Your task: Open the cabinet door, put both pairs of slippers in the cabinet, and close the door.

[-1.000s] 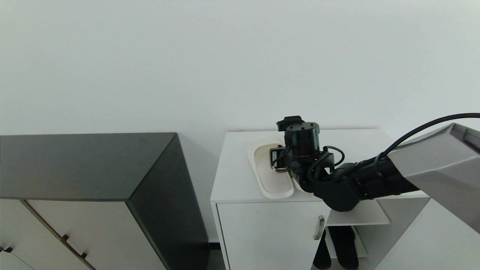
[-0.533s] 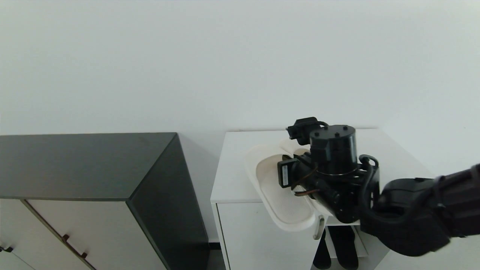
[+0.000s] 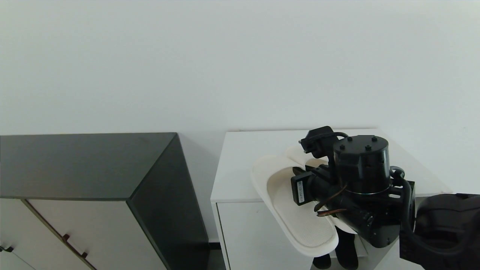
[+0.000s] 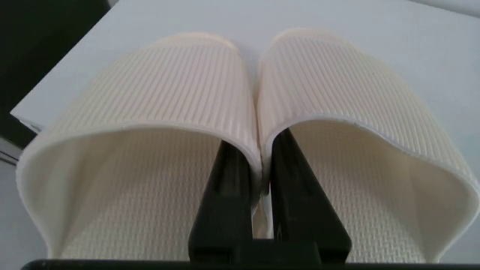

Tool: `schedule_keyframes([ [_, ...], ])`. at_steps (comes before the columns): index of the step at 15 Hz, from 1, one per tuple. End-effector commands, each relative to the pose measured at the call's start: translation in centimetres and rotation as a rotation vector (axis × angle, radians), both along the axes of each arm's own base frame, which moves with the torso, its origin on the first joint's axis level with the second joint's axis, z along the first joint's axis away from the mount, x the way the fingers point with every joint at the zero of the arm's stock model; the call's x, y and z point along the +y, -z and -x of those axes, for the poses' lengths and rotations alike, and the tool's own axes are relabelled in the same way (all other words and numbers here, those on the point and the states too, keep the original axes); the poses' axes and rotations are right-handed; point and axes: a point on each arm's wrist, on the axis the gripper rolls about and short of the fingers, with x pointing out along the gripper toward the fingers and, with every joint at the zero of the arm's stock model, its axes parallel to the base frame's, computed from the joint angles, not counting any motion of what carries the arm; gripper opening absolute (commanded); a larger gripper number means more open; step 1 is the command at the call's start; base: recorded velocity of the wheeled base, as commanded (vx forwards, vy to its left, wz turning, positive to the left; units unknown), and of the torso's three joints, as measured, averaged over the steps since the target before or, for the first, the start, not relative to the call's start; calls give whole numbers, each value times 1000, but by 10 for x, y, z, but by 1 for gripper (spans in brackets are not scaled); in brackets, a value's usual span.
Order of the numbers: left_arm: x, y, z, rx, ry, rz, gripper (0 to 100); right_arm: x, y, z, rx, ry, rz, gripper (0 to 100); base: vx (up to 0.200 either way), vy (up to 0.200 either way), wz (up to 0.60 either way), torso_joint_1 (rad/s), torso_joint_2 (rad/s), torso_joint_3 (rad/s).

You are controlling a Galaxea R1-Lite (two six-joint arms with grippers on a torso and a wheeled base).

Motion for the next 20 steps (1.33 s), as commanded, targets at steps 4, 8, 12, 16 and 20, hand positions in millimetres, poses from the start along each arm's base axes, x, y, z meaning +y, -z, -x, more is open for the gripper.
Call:
schedule_keyframes([
  [4, 0, 0, 0, 0, 3, -2, 0, 2, -3, 4, -12, -9, -9, 0, -100, 0, 0, 1, 1, 0],
  [8, 0, 0, 0, 0, 1, -1, 0, 2, -2, 4, -11, -11, -7, 0, -200, 0, 0, 2, 5, 1],
  [12, 0, 0, 0, 0, 3, -2, 0, 2, 3, 4, 0, -11, 4, 0, -200, 0, 0, -2, 1, 13],
  [16, 0, 0, 0, 0, 3, -4, 0, 6, 6, 1, -13, -13, -6, 0, -50, 0, 0, 1, 2, 1],
  [20, 0, 0, 0, 0, 3, -2, 0, 8, 9, -1, -10, -13, -3, 0, 0, 0, 0, 0, 0, 0],
])
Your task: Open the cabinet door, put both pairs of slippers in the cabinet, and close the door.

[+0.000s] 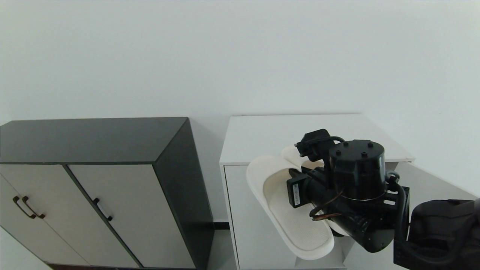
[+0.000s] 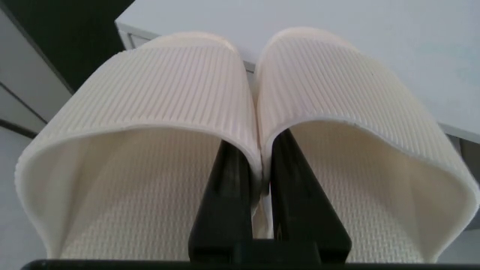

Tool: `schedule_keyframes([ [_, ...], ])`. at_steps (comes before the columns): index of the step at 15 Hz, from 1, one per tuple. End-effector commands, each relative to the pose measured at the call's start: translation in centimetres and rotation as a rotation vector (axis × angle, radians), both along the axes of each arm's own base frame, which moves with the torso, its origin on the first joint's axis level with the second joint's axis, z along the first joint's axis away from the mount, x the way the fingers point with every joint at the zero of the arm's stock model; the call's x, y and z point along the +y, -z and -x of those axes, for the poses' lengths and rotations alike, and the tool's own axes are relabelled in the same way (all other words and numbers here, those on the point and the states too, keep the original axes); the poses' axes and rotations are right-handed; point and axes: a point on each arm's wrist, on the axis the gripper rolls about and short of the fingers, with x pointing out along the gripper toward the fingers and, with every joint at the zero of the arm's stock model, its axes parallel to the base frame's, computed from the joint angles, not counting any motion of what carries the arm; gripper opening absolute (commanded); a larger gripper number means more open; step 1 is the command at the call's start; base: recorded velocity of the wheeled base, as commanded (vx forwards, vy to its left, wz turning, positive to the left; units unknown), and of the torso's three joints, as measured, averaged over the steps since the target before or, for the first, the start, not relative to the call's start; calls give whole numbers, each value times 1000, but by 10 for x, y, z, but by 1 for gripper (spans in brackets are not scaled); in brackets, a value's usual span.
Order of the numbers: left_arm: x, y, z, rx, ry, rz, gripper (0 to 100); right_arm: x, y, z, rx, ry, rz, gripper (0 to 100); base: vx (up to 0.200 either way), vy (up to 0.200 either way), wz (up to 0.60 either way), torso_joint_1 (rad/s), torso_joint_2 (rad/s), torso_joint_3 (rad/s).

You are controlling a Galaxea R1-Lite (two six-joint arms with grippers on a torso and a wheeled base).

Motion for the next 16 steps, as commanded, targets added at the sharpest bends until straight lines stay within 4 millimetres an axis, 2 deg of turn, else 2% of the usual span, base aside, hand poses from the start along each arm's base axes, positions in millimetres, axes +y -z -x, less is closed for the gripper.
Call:
schedule_keyframes([
  [1, 0, 0, 0, 0, 0, -1, 0, 2, 3, -2, 5, 2, 7, 0, 0, 0, 0, 0, 0, 0],
  [8, 0, 0, 0, 0, 1, -1, 0, 3, 0, -3, -2, 1, -3, 0, 0, 0, 0, 0, 0, 0],
  [16, 0, 0, 0, 0, 1, -1, 0, 1, -1, -1, -4, 1, -4, 0, 0, -200, 0, 5, 5, 4],
])
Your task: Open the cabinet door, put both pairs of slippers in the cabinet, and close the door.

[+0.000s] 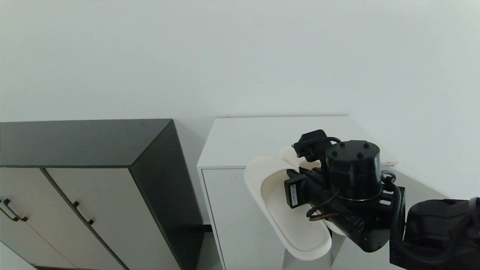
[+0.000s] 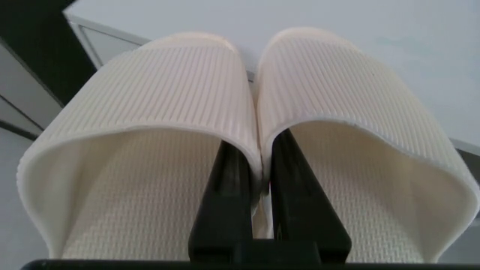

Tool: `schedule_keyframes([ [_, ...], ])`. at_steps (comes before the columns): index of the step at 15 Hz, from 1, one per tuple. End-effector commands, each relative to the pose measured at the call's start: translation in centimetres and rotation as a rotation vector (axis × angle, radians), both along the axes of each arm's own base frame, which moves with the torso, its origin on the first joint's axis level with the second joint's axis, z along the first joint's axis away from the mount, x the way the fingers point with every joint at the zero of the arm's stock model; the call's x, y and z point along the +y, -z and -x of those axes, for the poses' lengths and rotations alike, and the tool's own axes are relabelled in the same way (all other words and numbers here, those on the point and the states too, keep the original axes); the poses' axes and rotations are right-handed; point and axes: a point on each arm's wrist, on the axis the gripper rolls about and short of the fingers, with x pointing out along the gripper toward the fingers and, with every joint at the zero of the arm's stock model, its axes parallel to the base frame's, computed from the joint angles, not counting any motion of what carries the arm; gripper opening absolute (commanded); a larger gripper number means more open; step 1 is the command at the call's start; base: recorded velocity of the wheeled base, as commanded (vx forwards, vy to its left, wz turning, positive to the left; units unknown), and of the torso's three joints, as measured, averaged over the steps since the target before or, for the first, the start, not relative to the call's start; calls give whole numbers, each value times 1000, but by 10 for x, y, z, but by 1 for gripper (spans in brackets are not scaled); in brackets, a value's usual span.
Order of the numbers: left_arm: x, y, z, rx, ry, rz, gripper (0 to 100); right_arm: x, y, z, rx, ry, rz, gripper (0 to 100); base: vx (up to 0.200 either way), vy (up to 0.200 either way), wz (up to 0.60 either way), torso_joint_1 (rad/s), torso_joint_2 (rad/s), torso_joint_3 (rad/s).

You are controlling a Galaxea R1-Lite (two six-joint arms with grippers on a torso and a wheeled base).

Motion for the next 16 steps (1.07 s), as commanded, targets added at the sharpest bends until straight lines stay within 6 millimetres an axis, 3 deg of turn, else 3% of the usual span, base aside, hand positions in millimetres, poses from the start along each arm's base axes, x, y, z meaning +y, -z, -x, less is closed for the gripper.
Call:
schedule_keyframes([
  [1, 0, 0, 0, 0, 0, 0, 0, -3, -3, 3, -4, -2, -5, 0, 0, -200, 0, 2, 2, 2],
  [10, 0, 0, 0, 0, 0, 2, 0, -8, -1, 16, 4, -30, 9, 0, 0, -200, 0, 1, 4, 2],
  [16, 0, 0, 0, 0, 0, 2, 0, -16, 8, 22, 11, -47, 59, 0, 0, 0, 0, 0, 0, 0],
])
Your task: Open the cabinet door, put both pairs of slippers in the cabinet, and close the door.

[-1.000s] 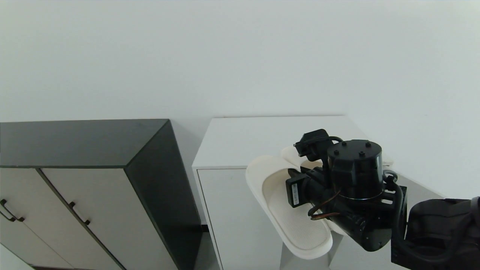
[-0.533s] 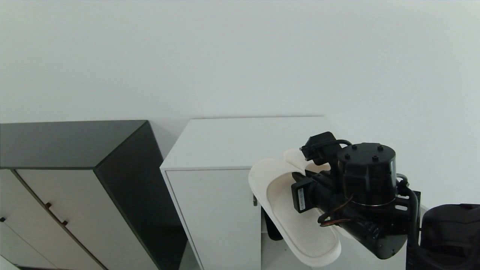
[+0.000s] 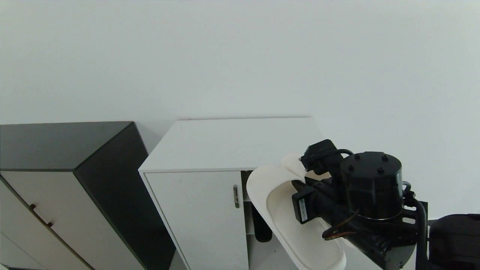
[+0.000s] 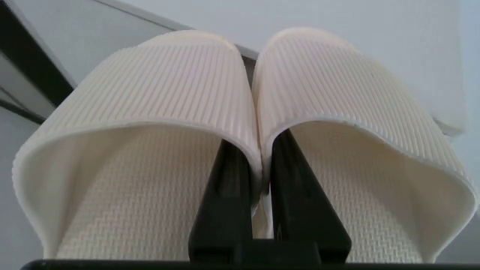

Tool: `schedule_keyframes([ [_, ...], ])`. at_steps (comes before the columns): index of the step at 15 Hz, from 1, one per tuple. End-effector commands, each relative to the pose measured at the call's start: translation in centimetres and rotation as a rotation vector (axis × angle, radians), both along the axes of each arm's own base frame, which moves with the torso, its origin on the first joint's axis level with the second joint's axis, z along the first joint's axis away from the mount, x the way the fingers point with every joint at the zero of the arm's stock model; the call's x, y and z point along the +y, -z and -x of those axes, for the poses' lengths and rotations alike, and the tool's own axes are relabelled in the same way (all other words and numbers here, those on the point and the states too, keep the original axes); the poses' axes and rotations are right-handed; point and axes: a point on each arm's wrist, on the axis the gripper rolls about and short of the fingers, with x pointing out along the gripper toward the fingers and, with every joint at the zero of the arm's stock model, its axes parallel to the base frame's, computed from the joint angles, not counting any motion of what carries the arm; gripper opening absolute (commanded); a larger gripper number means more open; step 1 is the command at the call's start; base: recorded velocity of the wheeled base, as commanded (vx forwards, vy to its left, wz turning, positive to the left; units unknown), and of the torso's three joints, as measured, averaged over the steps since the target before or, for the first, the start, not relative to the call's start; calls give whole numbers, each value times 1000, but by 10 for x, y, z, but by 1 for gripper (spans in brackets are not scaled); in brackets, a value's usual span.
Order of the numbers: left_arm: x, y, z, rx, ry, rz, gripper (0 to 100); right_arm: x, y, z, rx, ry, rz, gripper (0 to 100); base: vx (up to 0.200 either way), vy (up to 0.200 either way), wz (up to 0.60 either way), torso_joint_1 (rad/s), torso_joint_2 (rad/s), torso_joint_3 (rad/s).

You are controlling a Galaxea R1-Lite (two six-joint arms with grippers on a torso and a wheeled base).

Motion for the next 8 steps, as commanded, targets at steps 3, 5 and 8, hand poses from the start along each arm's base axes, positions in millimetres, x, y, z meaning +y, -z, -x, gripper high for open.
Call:
schedule_keyframes([
  [3, 0, 0, 0, 0, 1, 1, 0, -5, 4, 3, -29, -22, 1, 0, 0, 0, 0, 0, 0, 0],
  [5, 0, 0, 0, 0, 1, 2, 0, -6, 6, 4, -31, -28, 23, 0, 0, 0, 0, 0, 0, 0],
  [8, 0, 0, 0, 0, 1, 2, 0, -8, 1, 8, -44, -50, 0, 0, 0, 0, 0, 0, 0, 0],
])
